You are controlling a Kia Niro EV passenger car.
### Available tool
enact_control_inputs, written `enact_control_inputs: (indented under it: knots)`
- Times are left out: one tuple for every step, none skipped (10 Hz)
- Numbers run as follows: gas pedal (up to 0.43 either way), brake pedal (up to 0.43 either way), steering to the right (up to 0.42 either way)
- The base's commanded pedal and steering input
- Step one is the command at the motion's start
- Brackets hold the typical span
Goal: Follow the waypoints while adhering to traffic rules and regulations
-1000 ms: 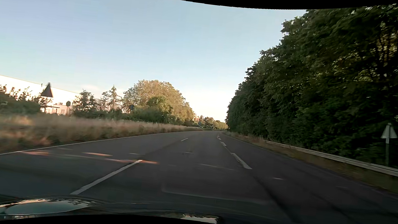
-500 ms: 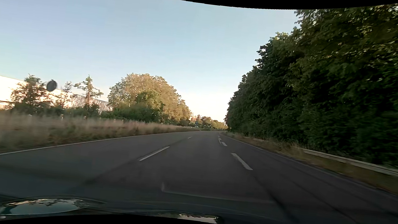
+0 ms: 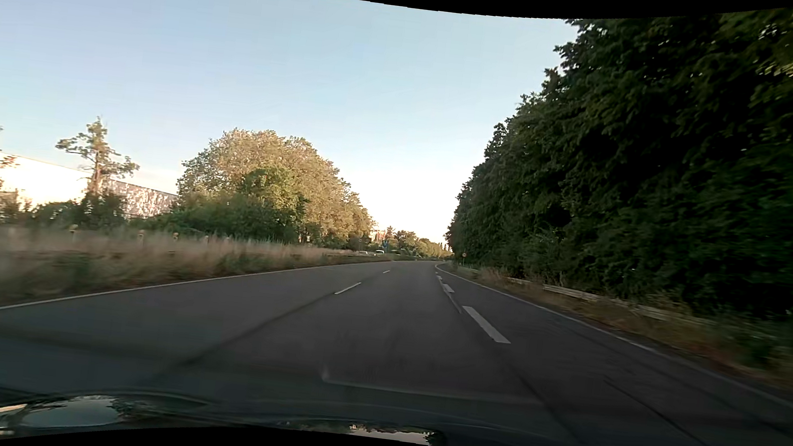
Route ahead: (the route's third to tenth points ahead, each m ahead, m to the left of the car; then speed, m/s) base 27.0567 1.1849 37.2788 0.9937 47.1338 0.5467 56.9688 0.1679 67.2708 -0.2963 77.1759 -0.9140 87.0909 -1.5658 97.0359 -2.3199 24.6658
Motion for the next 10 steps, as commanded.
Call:
enact_control_inputs:
  knots:
    - [0.22, 0.0, 0.007]
    - [0.22, 0.0, 0.007]
    - [0.22, 0.0, 0.007]
    - [0.22, 0.0, 0.007]
    - [0.22, 0.0, 0.007]
    - [0.22, 0.0, 0.006]
    - [0.228, 0.0, 0.007]
    - [0.228, 0.0, 0.007]
    - [0.24, 0.0, 0.007]
    - [0.24, 0.0, 0.007]
